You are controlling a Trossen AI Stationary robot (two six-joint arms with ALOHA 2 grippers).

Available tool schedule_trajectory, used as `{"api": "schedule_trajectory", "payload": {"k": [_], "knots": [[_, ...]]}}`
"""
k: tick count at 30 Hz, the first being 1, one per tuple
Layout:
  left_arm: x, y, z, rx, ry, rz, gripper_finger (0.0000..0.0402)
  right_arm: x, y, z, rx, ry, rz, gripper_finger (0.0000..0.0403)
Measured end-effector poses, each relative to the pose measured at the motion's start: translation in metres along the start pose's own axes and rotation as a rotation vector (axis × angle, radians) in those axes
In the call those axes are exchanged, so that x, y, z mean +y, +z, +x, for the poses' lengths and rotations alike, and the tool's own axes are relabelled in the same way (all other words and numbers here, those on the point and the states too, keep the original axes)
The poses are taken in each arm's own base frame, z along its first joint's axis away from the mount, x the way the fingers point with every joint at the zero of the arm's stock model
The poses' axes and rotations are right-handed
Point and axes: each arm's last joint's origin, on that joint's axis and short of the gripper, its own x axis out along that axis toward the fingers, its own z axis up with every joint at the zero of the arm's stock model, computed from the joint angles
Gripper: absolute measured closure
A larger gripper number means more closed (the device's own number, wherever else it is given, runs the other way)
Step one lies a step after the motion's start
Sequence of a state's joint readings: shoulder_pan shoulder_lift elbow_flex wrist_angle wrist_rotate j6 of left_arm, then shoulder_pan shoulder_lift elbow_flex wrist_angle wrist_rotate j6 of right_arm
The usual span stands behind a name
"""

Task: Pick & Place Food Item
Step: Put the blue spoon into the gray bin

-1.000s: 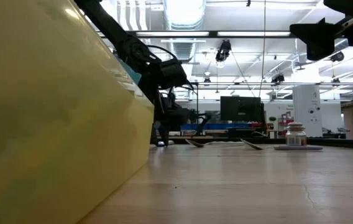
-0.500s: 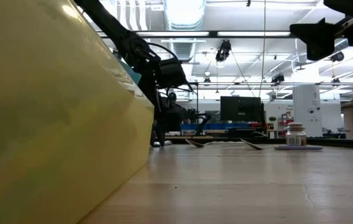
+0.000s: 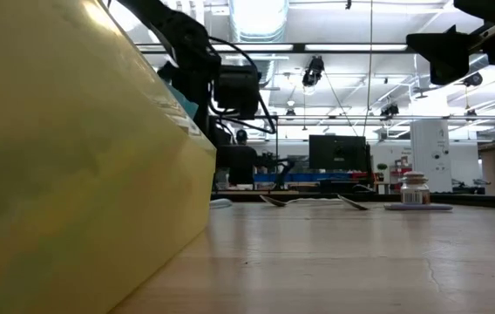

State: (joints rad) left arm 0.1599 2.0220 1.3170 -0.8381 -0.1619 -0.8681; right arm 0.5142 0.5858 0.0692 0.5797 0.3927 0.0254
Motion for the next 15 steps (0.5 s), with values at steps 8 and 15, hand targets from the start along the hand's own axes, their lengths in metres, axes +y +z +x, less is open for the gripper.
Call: {"api": "schedule_trajectory", "payload": {"k": [8, 15], "knots": [[-0.009, -0.018, -0.003, 0.024, 0.022, 0.013, 0.0279, 0.000, 0.000, 0.000, 0.000, 0.000, 0.000, 0.0064], [-0.009, -0.017, -0.003, 0.021, 0.015, 0.011, 0.0279, 0.000, 0.000, 0.000, 0.000, 0.000, 0.000, 0.0064]]}}
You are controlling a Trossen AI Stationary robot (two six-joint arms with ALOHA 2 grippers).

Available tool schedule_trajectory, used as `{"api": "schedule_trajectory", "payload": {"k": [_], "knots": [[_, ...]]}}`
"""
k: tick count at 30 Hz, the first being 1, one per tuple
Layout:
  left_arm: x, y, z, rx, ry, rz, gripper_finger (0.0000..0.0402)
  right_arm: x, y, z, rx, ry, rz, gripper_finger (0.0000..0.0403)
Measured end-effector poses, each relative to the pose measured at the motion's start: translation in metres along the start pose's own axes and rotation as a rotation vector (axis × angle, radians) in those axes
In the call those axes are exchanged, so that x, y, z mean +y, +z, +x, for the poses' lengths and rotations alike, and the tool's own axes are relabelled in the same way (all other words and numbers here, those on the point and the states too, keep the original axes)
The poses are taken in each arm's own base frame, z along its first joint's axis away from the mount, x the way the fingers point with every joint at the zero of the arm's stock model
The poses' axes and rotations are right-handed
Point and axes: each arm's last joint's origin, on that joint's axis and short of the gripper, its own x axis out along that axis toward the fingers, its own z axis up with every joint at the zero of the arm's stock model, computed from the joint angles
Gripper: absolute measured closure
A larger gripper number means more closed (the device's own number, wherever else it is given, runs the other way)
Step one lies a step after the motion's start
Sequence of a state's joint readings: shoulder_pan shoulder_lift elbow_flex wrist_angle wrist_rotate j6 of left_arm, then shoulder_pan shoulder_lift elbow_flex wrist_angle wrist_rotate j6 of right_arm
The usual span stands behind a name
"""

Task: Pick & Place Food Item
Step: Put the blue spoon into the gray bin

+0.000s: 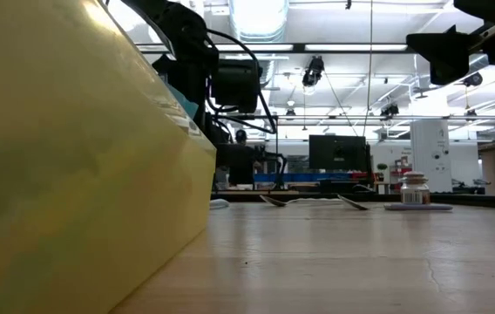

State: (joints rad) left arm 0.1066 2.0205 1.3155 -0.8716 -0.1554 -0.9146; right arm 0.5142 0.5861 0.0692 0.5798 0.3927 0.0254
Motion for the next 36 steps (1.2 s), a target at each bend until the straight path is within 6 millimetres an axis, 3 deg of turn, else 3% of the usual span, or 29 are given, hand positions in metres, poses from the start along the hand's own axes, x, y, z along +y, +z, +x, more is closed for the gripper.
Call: {"api": "schedule_trajectory", "payload": {"k": [13, 25, 32, 36], "knots": [[0.000, 0.001, -0.001, -0.007, -0.002, -0.005, 0.0276, 0.000, 0.000, 0.000, 0.000, 0.000, 0.000, 0.0064], [0.000, 0.002, -0.001, -0.010, -0.013, -0.004, 0.0143, 0.000, 0.000, 0.000, 0.000, 0.000, 0.000, 0.0064], [0.001, 0.013, -0.011, -0.061, -0.036, 0.038, 0.0129, 0.000, 0.000, 0.000, 0.000, 0.000, 0.000, 0.0064], [0.011, 0.020, -0.006, -0.057, -0.009, 0.025, 0.0129, 0.000, 0.000, 0.000, 0.000, 0.000, 0.000, 0.0064]]}}
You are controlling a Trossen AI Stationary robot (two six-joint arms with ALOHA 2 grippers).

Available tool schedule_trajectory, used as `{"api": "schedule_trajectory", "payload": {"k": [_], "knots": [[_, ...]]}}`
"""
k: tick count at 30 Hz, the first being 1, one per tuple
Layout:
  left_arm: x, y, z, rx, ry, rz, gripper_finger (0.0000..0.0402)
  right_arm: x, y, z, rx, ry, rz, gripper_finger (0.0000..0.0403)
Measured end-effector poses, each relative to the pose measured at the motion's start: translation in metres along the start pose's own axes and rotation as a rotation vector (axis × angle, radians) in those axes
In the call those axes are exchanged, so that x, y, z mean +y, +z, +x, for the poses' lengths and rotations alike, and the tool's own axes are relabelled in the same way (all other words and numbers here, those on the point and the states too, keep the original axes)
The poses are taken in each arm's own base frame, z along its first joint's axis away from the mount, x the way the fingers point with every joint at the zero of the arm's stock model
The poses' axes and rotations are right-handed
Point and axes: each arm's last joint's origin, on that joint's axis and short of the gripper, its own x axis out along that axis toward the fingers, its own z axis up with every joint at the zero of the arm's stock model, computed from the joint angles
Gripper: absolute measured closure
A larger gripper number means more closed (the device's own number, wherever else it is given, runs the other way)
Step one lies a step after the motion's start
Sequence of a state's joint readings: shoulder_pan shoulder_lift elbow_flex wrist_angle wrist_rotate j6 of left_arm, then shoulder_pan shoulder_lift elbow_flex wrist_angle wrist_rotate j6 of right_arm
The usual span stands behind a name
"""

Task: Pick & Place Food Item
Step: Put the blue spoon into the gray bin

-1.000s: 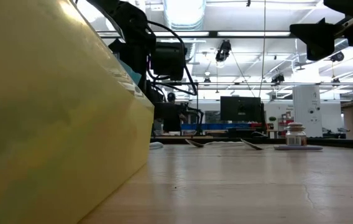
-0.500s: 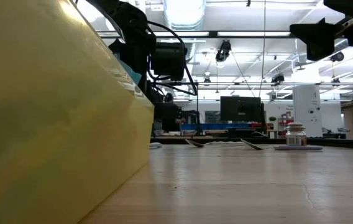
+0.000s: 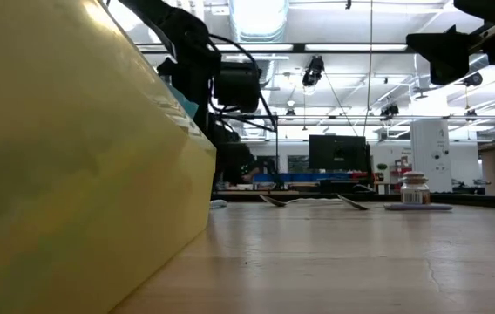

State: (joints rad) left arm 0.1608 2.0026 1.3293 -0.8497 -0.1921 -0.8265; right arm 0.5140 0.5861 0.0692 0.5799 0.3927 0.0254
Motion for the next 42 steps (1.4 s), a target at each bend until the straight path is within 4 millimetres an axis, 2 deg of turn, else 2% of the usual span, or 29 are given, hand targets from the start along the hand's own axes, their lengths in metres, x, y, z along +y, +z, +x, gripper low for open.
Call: {"api": "schedule_trajectory", "payload": {"k": [6, 15, 18, 27, 33, 42], "knots": [[0.0073, 0.0059, 0.0075, -0.012, -0.013, 0.004, 0.0129, 0.0000, 0.0000, 0.0000, 0.000, 0.000, 0.000, 0.0064], [0.0070, 0.0071, 0.0079, -0.025, -0.018, 0.007, 0.0137, 0.0000, 0.0000, 0.0000, 0.000, 0.000, 0.000, 0.0064], [0.0067, 0.0074, 0.0079, -0.029, -0.020, 0.006, 0.0168, 0.0000, 0.0000, 0.0000, 0.000, 0.000, 0.000, 0.0064], [0.0077, 0.0069, 0.0079, -0.028, -0.006, 0.001, 0.0314, 0.0000, 0.0000, 0.0000, 0.000, 0.000, 0.000, 0.0064], [0.0081, 0.0069, 0.0080, -0.027, -0.003, -0.003, 0.0388, 0.0000, 0.0000, 0.0000, 0.000, 0.000, 0.000, 0.0064], [0.0081, 0.0068, 0.0080, -0.025, -0.004, -0.002, 0.0394, 0.0000, 0.0000, 0.0000, 0.000, 0.000, 0.000, 0.0064]]}}
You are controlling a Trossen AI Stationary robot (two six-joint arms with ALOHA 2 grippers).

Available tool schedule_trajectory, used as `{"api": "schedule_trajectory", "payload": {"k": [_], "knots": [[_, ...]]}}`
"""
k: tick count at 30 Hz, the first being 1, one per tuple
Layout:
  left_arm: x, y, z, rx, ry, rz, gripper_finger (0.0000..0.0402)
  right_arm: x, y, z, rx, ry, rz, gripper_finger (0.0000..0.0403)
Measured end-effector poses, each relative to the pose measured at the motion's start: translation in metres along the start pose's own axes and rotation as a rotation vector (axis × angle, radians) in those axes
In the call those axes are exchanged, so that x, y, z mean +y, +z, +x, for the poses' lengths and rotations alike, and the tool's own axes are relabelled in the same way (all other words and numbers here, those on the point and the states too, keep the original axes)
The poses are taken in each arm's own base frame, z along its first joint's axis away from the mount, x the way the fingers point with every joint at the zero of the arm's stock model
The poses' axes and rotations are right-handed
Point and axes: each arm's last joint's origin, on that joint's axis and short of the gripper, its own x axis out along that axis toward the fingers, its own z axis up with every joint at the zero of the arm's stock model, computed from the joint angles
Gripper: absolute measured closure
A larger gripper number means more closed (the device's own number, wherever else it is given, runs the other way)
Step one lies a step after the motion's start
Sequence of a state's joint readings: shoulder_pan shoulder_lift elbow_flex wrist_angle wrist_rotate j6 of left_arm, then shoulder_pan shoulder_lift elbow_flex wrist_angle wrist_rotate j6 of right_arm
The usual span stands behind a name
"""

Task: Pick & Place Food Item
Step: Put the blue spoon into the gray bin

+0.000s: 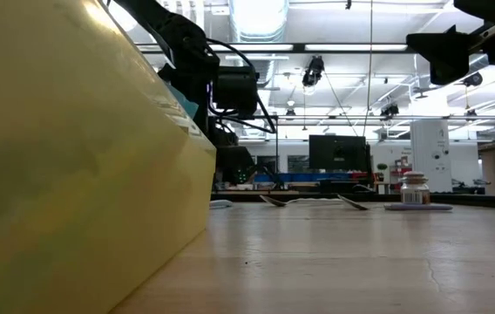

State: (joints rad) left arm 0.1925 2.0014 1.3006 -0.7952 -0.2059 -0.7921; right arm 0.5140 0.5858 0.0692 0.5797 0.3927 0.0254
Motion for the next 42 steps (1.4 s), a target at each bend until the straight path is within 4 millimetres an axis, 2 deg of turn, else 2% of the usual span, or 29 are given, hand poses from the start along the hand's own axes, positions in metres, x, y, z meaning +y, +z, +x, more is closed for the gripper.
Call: {"api": "schedule_trajectory", "payload": {"k": [7, 15, 20, 27, 34, 42], "knots": [[-0.001, 0.002, -0.003, 0.001, -0.011, 0.031, 0.0394, 0.000, 0.000, 0.000, 0.000, 0.000, 0.000, 0.0064], [-0.006, 0.011, -0.020, -0.007, -0.021, 0.109, 0.0394, 0.000, 0.000, 0.000, 0.000, 0.000, 0.000, 0.0064], [-0.008, 0.019, -0.043, 0.009, -0.004, 0.174, 0.0394, 0.000, 0.000, 0.000, 0.000, 0.000, 0.000, 0.0064], [-0.009, 0.021, -0.090, 0.042, 0.056, 0.234, 0.0394, 0.000, 0.000, 0.000, 0.000, 0.000, 0.000, 0.0064], [0.000, -0.008, -0.139, -0.026, 0.140, 0.143, 0.0394, 0.000, 0.000, 0.000, 0.001, 0.000, 0.000, 0.0064], [0.022, -0.070, -0.183, -0.067, 0.108, 0.115, 0.0394, 0.000, 0.000, 0.000, 0.001, 0.000, 0.000, 0.0064]]}}
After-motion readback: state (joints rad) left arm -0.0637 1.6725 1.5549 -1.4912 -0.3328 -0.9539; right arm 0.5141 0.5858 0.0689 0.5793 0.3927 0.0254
